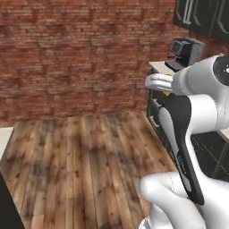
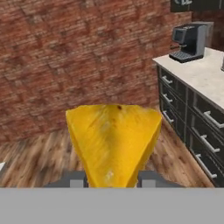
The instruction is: Take the cheese, steak, and garlic from the fridge and place them on the plate on the dining counter to create an appetizer plate.
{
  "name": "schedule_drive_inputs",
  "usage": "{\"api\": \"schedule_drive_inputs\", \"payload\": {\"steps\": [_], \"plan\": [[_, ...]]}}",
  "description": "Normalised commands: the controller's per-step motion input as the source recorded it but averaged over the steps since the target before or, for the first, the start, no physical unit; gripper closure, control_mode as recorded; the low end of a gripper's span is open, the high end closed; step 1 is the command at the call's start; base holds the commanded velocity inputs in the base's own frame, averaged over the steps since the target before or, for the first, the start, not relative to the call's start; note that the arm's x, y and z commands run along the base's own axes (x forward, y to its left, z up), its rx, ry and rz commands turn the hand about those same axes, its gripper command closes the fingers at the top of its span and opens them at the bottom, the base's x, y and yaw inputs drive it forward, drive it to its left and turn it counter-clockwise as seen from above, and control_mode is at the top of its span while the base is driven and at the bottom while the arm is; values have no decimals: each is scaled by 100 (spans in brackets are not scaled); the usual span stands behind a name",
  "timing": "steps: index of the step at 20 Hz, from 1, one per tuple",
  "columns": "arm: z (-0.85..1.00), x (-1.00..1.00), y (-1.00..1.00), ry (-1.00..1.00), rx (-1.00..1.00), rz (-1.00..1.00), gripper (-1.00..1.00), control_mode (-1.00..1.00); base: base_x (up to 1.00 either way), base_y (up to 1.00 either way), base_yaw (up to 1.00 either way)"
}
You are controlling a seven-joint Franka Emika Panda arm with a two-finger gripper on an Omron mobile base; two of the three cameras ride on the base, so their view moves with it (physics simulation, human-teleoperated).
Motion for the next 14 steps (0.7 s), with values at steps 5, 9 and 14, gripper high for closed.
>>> {"api": "schedule_drive_inputs", "payload": {"steps": [5, 9, 14], "plan": [[0, 0, 0, 0, 0, 0, 100, 100, 100, 0, 43], [0, 0, 0, 0, 0, 0, 100, 100, 100, 0, 53], [0, 0, 0, 0, 0, 0, 100, 100, 100, -2, 61]]}}
